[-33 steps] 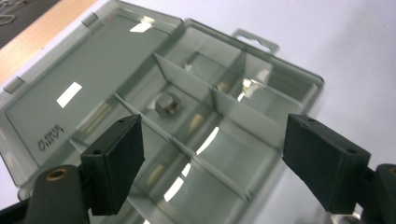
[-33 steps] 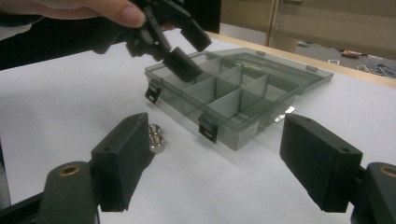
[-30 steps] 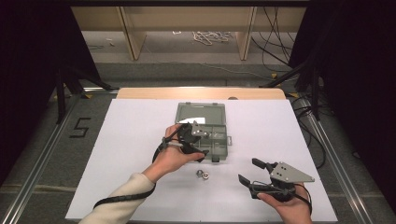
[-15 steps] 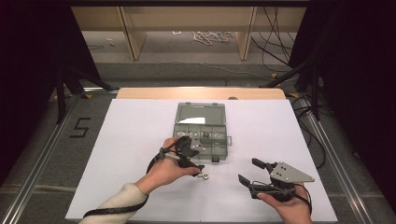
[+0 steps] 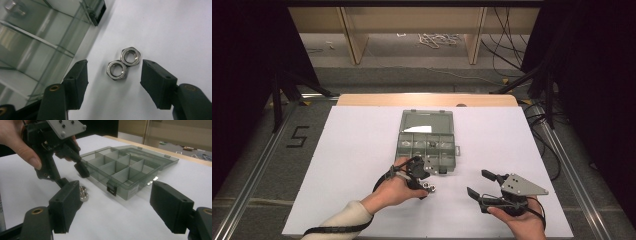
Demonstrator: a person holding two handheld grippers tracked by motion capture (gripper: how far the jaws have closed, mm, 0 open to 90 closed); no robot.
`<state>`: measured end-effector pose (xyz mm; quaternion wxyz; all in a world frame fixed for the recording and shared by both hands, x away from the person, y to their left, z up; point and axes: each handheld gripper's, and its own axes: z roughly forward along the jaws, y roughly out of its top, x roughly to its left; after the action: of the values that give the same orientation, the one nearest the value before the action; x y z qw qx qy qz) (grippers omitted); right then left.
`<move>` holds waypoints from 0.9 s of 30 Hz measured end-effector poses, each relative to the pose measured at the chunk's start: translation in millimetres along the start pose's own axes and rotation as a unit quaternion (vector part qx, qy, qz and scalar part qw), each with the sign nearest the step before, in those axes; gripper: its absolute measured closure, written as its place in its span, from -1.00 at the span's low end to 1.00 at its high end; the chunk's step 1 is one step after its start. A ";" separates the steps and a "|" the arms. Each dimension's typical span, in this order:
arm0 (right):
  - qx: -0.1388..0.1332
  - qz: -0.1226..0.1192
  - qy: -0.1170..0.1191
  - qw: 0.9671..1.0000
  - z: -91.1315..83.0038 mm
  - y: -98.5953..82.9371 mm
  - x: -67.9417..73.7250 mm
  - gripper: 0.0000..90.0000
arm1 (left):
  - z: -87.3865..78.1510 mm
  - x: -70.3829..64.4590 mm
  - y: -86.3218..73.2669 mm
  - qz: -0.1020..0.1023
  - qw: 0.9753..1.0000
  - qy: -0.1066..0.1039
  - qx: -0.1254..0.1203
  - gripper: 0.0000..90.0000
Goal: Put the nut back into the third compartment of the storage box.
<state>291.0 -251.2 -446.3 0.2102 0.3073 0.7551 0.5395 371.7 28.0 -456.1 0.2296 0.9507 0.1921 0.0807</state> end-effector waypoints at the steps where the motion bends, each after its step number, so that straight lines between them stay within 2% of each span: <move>1: 0.000 0.000 0.000 1.000 0.1 0.0 0.1 -0.44 | 1.3 -0.4 -0.1 -0.002 1.000 -0.001 0.002 -0.11; 5: 0.007 0.006 0.002 1.000 -0.4 0.0 0.8 -0.44 | 6.2 0.9 0.7 0.004 1.000 -0.008 0.012 -0.05; 7: 0.009 0.008 0.002 1.000 -0.5 -0.1 1.1 -0.44 | 8.3 1.9 0.9 0.001 1.000 -0.011 0.013 -0.02; 8: 0.003 0.000 0.001 1.000 -0.1 0.0 0.2 -0.44 | 8.8 1.3 0.7 -0.008 1.000 -0.015 0.014 -0.02; 9: -0.002 0.000 -0.002 1.000 0.6 -0.2 0.3 -0.44 | 9.4 2.3 1.2 -0.008 1.000 -0.023 0.016 0.01; 10: 0.007 0.006 0.003 1.000 -0.4 0.0 0.8 -0.44 | 9.6 2.3 1.6 -0.006 1.000 -0.024 0.018 0.04; 13: 0.009 0.008 0.003 1.000 -0.4 -0.2 1.0 -0.44 | 11.2 2.2 2.3 -0.001 0.999 -0.028 0.027 0.09; 14: 0.009 0.009 0.003 1.000 -0.4 -0.1 1.0 -0.44 | 13.3 1.8 2.1 -0.006 0.999 -0.031 0.025 0.10; 15: 0.009 0.009 0.004 1.000 -0.5 -0.1 1.1 -0.44 | 12.5 3.5 2.5 0.000 0.999 -0.036 0.035 0.11; 16: 0.002 0.000 0.001 1.000 -0.2 0.0 0.1 -0.44 | 13.3 2.8 2.4 -0.009 0.999 -0.036 0.027 0.13; 18: 0.008 0.009 0.005 1.000 -0.5 -0.1 1.0 -0.44 | 13.2 2.9 2.6 -0.007 0.999 -0.041 0.029 0.18; 20: 0.019 0.008 0.003 1.000 -1.9 0.3 0.8 -0.44 | 12.1 4.4 3.2 0.007 0.998 -0.042 0.039 0.20; 21: 0.010 0.009 0.004 1.000 -0.3 -0.2 1.1 -0.44 | 12.0 4.7 3.3 0.009 0.998 -0.044 0.040 0.21; 22: 0.009 0.009 0.004 1.000 -0.2 -0.2 1.1 -0.44 | 13.0 3.8 3.1 -0.004 0.998 -0.044 0.032 0.22; 27: 0.010 0.009 0.005 1.000 -0.4 -0.2 1.2 -0.44 | 12.5 5.3 3.2 -0.002 0.998 -0.048 0.035 0.32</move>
<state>289.8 -250.7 -446.4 0.1986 0.3132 0.7590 0.5352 380.7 22.5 -465.3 0.2053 0.9606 0.1854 0.0277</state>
